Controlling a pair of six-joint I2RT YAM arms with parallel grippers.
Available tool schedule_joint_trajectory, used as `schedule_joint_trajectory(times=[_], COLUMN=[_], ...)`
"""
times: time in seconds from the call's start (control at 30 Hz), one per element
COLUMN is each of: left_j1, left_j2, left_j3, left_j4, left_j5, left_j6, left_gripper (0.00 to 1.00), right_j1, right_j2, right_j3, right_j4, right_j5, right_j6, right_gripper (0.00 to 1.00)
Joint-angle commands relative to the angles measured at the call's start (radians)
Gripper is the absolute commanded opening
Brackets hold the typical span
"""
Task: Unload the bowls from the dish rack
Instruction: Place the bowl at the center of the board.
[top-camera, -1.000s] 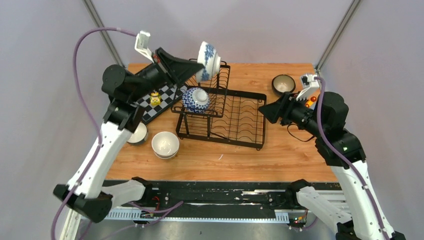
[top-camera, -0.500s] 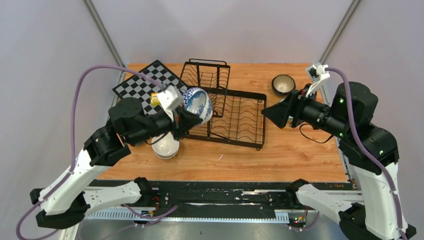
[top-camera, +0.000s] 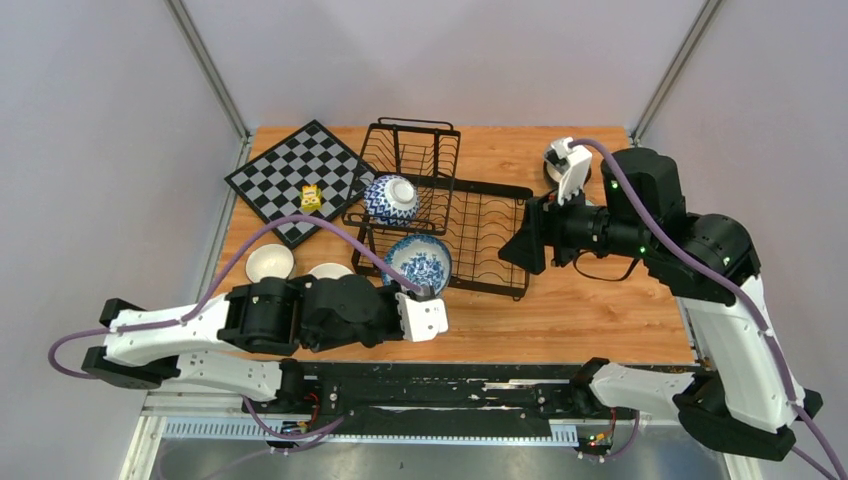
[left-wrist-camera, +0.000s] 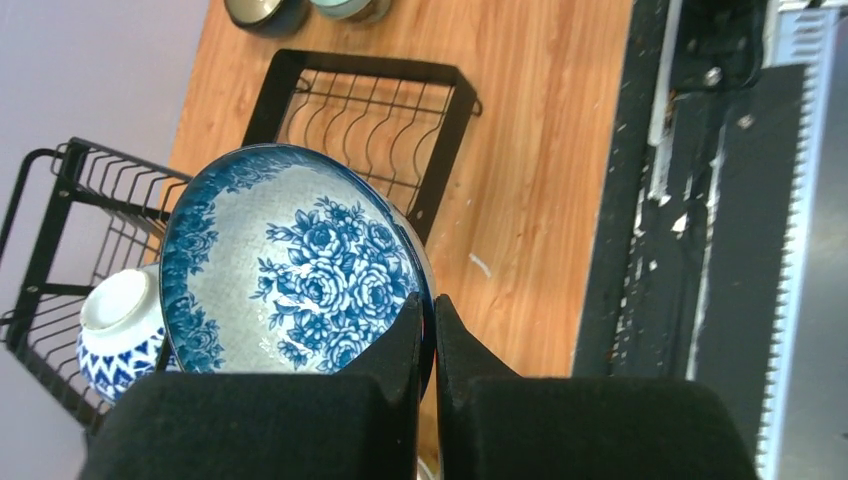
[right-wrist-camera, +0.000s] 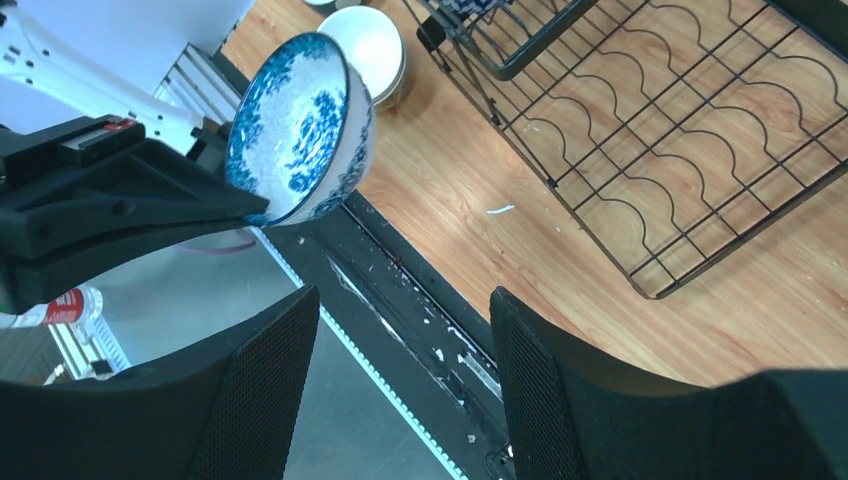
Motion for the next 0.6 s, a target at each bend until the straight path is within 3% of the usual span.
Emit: schedule_joint_trajectory(times=[0.0,0.27,0.57], left_j1=[-0.045,-0.103,-0.132], left_j2=[-0.012,-0.018,-0.033], left_j3=[-0.046,-0.088,-0.111], left_j4=[0.042,0.078,0.064], left_j5=[-0.162,-0.131,-0.055], left_j6=[0.099,0.115,0.143], left_gripper=[0.0,0.0,0.0], right_j1=[0.09,0.37,0.4], right_j2=[0.034,0.188,0.317], right_j3=[0.039,0.111,0.159], right_j4=[-0.061,-0.048,-0.031], right_j5=[0.086,0.397,0.411], right_j6=[-0.021,-0.032,-0.037], right_gripper=[0.67,0.64,0.6])
